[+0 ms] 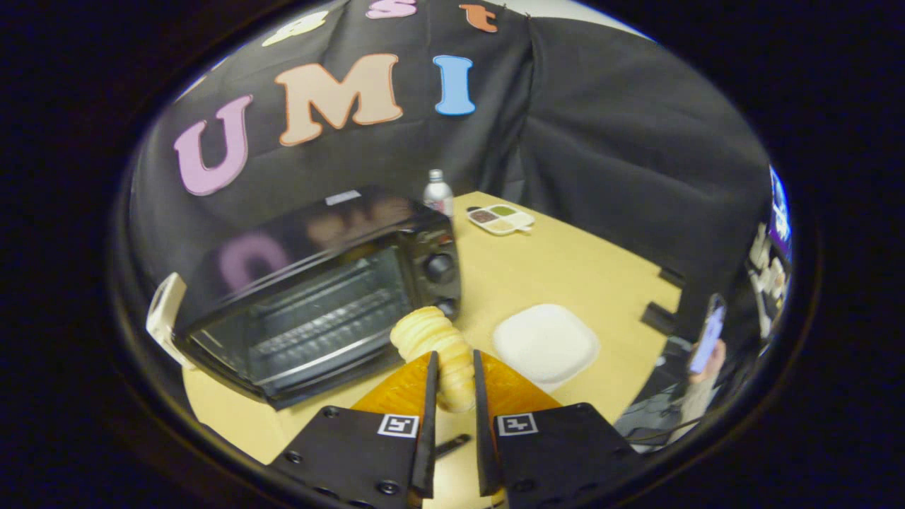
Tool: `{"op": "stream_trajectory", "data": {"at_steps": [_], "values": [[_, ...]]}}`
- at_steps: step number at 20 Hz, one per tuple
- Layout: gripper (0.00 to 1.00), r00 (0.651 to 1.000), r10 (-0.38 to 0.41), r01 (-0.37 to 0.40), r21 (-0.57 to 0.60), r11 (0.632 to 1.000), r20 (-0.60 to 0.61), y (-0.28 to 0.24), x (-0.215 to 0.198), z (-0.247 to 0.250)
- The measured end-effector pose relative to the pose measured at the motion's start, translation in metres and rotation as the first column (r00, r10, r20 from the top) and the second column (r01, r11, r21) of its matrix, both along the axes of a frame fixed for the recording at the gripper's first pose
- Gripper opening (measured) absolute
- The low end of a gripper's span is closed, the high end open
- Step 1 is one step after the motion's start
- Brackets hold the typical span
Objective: Open the toaster oven, put the food inside, and close the toaster oven door.
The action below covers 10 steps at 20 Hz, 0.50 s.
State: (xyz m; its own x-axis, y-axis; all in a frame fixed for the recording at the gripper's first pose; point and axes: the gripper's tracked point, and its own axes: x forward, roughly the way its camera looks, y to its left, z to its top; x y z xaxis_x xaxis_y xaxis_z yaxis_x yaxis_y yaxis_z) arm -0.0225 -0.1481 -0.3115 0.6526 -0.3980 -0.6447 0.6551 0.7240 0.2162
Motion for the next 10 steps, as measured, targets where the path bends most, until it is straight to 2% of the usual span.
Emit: {"op": "stream_trajectory", "data": {"at_steps": [2,5,7,10], "values": [[0.26,0.995,-0.027,0.014,0.137,0.99,0.095,0.023,0.028,-0.011],[0.26,0.967,-0.148,0.085,0.28,0.956,0.21,0.034,0.063,-0.024],[0.27,0.948,-0.217,0.137,0.32,0.937,0.231,0.033,0.076,-0.031],[0.27,0.941,-0.222,0.124,0.352,0.928,0.255,0.041,0.105,-0.035]]}}
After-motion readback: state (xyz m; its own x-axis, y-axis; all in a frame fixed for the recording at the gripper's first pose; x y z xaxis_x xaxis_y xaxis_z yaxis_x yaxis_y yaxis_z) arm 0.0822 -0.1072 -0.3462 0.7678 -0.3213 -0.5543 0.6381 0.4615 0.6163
